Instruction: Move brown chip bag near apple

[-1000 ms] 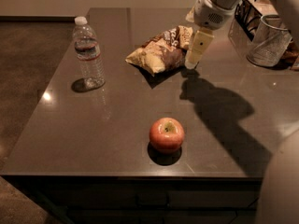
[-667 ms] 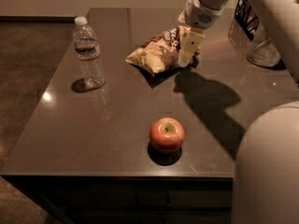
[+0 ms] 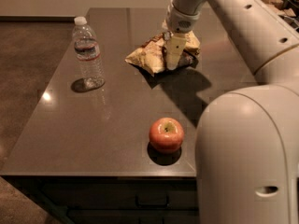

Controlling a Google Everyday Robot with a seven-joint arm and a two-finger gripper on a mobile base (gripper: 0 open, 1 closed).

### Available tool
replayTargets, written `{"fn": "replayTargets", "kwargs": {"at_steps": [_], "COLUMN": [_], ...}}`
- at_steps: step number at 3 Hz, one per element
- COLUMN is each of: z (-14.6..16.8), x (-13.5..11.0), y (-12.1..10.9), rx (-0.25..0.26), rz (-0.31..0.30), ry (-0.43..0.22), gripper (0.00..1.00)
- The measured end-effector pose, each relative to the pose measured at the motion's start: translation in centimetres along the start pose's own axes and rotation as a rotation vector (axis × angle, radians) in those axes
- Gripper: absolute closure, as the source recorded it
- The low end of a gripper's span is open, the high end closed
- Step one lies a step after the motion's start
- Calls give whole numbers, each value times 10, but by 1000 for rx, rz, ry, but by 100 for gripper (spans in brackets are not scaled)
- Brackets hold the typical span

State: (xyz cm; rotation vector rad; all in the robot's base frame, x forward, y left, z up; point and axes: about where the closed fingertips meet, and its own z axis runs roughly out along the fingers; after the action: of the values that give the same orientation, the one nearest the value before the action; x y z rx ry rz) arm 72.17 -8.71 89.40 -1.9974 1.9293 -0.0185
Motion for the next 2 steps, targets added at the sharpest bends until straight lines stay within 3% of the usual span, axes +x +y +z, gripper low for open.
{"fn": "replayTargets", "kwargs": {"at_steps": [1,2], "z": [17,24], "x": [-8,-12], "y": [-3,-6], "rx": [-24,-45], "rz": [-86,-145], "ry": [47,86], "gripper": [0,18]}}
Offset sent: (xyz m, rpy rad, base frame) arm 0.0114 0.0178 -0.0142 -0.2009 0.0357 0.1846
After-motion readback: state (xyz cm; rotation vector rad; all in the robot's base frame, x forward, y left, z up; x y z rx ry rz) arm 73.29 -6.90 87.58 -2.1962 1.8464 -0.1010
